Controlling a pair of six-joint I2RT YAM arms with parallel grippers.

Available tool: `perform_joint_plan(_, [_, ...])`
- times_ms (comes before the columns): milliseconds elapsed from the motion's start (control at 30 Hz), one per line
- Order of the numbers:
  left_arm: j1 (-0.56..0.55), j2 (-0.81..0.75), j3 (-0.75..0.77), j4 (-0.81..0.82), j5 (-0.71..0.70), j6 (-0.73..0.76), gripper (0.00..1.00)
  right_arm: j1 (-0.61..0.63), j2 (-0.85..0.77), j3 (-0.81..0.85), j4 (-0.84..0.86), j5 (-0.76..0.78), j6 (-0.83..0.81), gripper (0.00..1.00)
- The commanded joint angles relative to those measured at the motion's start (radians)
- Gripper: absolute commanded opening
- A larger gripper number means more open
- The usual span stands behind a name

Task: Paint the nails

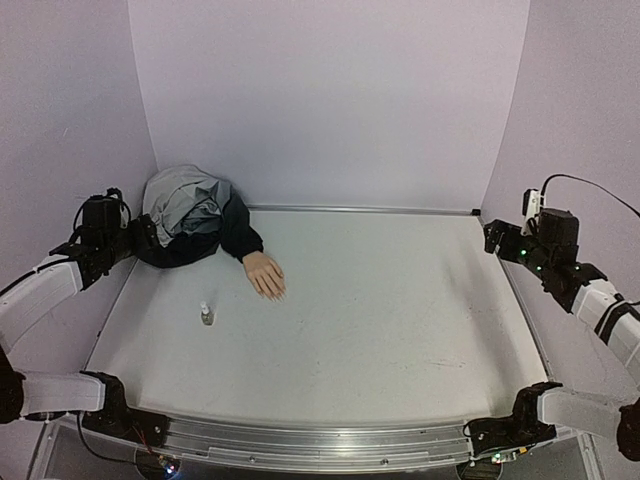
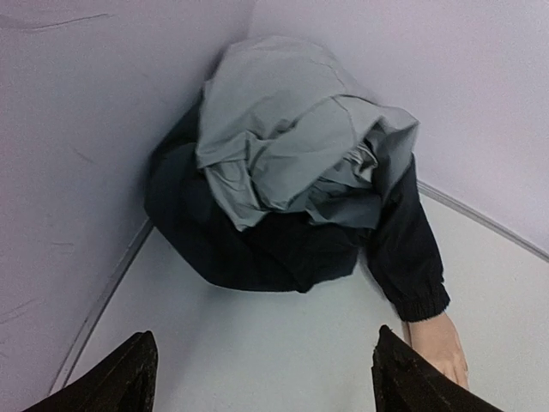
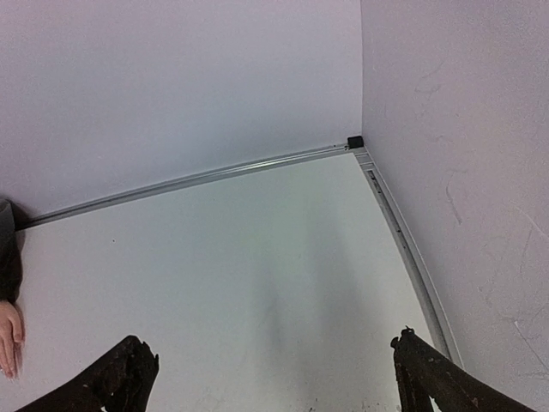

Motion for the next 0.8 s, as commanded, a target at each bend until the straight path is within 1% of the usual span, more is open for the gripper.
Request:
perform_joint_plan(0, [0.067, -0.039, 0.003, 0.09, 0.057, 0.04, 0.9, -0.029, -0.02, -0.007, 0.056, -0.092, -0.024, 0.98])
perform_joint_plan(200, [0.067, -0.072, -0.034, 0.127, 0.079, 0.063, 0.92, -0.027, -0.017, -0.031, 0.143, -0.084, -0.071, 0.98])
perform_joint_plan(300, [0.064, -0.095, -0.044, 0.141, 0.099, 0.086, 0.99, -0.028, 0.005, -0.019, 0.142, -0.069, -0.075, 0.98])
perform_joint_plan(333, [0.064, -0.102, -0.046, 0.144, 0.098, 0.092, 0.99, -0.028, 0.009, -0.019, 0.143, -0.064, -0.075, 0.98])
perform_joint_plan(500, [0.054, -0.116, -0.045, 0.146, 0.084, 0.124, 0.99, -0.027, -0.003, -0.033, 0.143, -0.003, -0.072, 0.98])
perform_joint_plan(767, [0.049, -0.114, -0.044, 0.146, 0.078, 0.132, 0.99, -0.028, -0.055, -0.056, 0.149, 0.024, -0.062, 0.98])
